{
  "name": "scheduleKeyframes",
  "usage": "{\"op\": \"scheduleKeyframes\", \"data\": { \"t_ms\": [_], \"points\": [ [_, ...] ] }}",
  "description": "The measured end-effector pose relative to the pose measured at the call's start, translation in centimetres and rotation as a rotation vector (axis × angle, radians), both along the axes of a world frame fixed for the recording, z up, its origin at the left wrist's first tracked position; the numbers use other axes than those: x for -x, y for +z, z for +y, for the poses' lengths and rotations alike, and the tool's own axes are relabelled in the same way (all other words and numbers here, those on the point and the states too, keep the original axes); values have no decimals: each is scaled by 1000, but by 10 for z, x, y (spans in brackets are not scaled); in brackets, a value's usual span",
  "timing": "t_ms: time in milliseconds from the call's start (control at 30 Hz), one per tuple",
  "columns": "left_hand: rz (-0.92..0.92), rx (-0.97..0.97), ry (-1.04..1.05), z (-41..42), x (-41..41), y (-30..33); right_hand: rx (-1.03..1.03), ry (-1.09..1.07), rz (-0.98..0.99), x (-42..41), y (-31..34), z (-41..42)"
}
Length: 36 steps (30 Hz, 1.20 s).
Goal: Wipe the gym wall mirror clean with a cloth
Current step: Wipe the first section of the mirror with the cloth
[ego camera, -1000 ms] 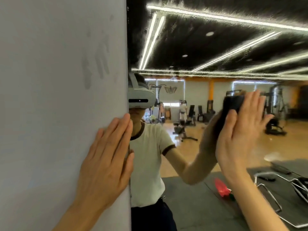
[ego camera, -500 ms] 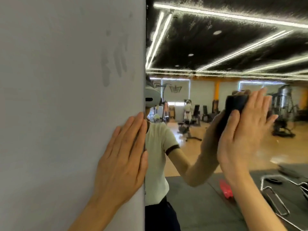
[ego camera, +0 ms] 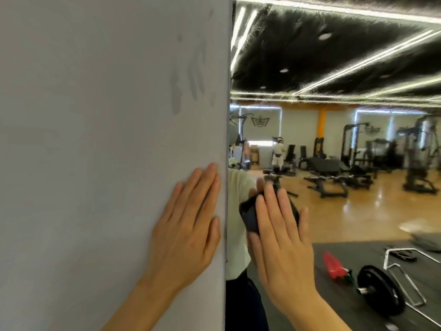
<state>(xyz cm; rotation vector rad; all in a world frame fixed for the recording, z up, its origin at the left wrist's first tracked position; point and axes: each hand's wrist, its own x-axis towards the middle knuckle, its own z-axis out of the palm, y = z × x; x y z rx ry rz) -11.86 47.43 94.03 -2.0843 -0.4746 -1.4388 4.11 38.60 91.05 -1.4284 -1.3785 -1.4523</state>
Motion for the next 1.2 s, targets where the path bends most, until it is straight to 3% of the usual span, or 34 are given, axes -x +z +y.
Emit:
{"op": "scheduleKeyframes", "data": {
  "t_ms": [133, 200, 400, 467, 600, 667, 833, 900, 1000, 1100, 1200],
  "points": [
    [-15, -14, 16, 2, -2, -2, -165, 106, 118, 22, 98, 21],
    [-33, -27, 10, 3, -2, -2, -205, 130, 151, 30, 117, 28],
    [-32, -47, -7, 3, -2, -2, 28, -31, -31, 19, -18, 4],
    [-33, -45, -9, 4, -2, -3, 23, -18, -48, 16, -2, 7],
    [-46, -44, -20, 3, -2, -3, -161, 130, 103, 32, 102, 25],
    [-53, -39, -22, 3, -2, -3, -203, 136, 131, 35, 110, 31],
    [-34, -79, -20, 3, -1, -2, 3, -21, 28, 28, -40, 12],
    [-13, -98, 1, 4, 0, -3, 75, -39, -22, 23, -72, 4],
    [-12, -96, -19, 4, 0, -3, 1, -19, 5, 23, -22, 11],
    [-23, -91, -26, 4, -1, -3, -158, 92, 160, 31, 49, 24],
    [-32, -84, -43, 2, -2, -3, -137, 70, 115, 31, 28, 26]
  ]
}}
